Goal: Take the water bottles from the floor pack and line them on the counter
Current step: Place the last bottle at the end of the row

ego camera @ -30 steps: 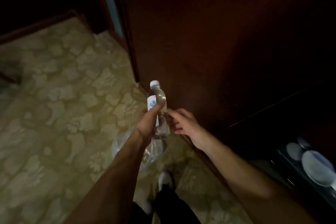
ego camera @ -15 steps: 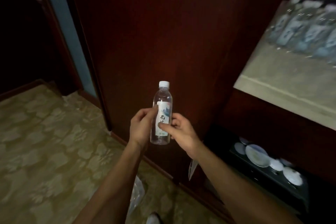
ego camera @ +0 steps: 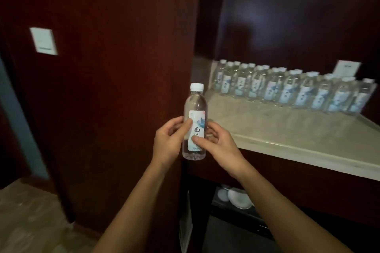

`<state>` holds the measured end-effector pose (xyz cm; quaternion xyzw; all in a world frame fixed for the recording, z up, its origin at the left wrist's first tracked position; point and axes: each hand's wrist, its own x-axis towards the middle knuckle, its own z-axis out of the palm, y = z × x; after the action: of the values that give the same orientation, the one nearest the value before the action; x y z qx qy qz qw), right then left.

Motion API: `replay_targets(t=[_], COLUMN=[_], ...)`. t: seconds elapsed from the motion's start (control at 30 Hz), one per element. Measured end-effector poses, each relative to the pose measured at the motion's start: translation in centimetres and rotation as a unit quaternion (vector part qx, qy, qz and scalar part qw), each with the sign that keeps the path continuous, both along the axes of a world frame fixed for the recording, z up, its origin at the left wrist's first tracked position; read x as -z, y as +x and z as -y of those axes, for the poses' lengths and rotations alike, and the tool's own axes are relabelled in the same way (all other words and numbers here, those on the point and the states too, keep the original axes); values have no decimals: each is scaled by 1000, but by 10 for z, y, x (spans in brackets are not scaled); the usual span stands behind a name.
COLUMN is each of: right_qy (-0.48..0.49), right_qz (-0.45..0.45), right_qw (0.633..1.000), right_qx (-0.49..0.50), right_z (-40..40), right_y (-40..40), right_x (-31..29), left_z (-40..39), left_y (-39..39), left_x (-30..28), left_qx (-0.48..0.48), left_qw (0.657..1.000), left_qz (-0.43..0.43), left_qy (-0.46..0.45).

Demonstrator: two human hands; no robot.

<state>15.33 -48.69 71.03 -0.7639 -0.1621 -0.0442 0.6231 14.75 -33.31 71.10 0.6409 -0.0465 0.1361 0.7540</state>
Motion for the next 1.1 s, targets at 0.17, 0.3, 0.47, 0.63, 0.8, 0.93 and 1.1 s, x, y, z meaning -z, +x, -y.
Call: replay_targets(t=[0.17,0.3,0.47,0.63,0.8,0.93,1.1], right_qy=[-23,-39,-41,-32,-27,-32,-22], right_qz=[42,68,84,86,89,85,65], right_qw=[998,993,985,980,975,969,964], right_qx=[52,90,142,178,204,231,255], right_z=[98,188,298,388,449,485,527], right_y=[0,-5,-12,-11,10,41,88], right_x=[-34,-49,-61,-64,-60,-48,-28], left_z=[91,179,292,388,449,483,527], left_y=[8,15,26,41,67,104,163], left_x=[-26,-44,-58,-64,-66,-58,-43], left_qx=[64,98,129,161,191,217,248], left_qw=[997,992,988,981,972,964,955], left_qz=[29,64,73,75,87,91,85], left_qy=[20,37,48,74,103,124,135])
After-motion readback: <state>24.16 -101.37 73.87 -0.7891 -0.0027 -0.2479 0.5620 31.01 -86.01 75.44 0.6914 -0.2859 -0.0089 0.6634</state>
